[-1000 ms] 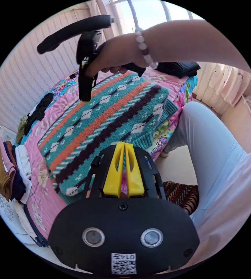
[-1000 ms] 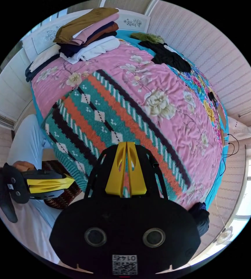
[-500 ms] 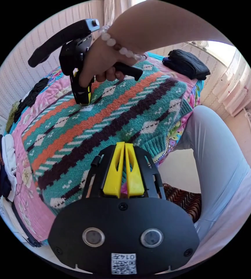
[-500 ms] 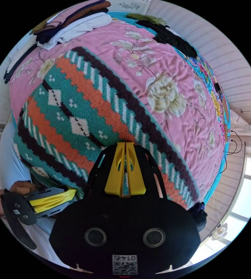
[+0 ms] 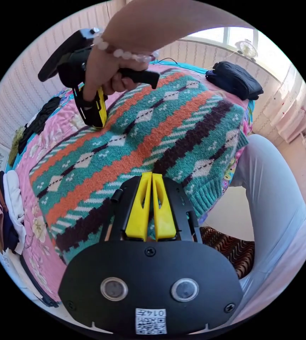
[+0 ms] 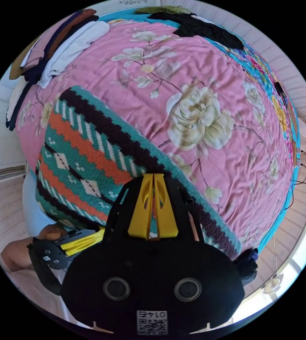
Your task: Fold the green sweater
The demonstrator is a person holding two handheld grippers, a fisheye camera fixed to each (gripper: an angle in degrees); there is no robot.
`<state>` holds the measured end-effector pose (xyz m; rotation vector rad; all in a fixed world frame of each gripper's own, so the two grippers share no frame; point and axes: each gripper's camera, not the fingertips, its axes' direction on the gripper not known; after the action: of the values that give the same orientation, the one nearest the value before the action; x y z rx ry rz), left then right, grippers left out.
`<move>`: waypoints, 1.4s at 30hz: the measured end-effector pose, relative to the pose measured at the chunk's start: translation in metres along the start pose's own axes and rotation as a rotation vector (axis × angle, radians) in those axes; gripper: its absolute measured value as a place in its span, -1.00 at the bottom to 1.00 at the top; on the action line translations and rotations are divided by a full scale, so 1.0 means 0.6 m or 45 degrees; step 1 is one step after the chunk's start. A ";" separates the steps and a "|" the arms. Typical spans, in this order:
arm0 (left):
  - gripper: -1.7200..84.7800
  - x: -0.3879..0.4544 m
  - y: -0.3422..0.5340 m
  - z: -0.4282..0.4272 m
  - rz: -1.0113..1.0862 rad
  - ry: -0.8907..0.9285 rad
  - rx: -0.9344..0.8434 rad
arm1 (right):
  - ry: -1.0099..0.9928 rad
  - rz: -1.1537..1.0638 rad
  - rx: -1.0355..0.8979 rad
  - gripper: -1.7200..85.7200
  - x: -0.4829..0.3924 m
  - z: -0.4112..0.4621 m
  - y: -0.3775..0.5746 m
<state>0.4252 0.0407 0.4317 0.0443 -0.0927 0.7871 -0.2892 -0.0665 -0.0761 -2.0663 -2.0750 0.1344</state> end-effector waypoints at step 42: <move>-0.47 0.215 -0.064 -0.108 0.203 0.210 0.226 | -1.075 1.009 0.824 -0.80 0.456 0.212 0.887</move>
<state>0.5472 0.1093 0.3800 0.1410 0.1320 0.9537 0.2055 0.2234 -0.2896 -2.3930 -1.0182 1.7604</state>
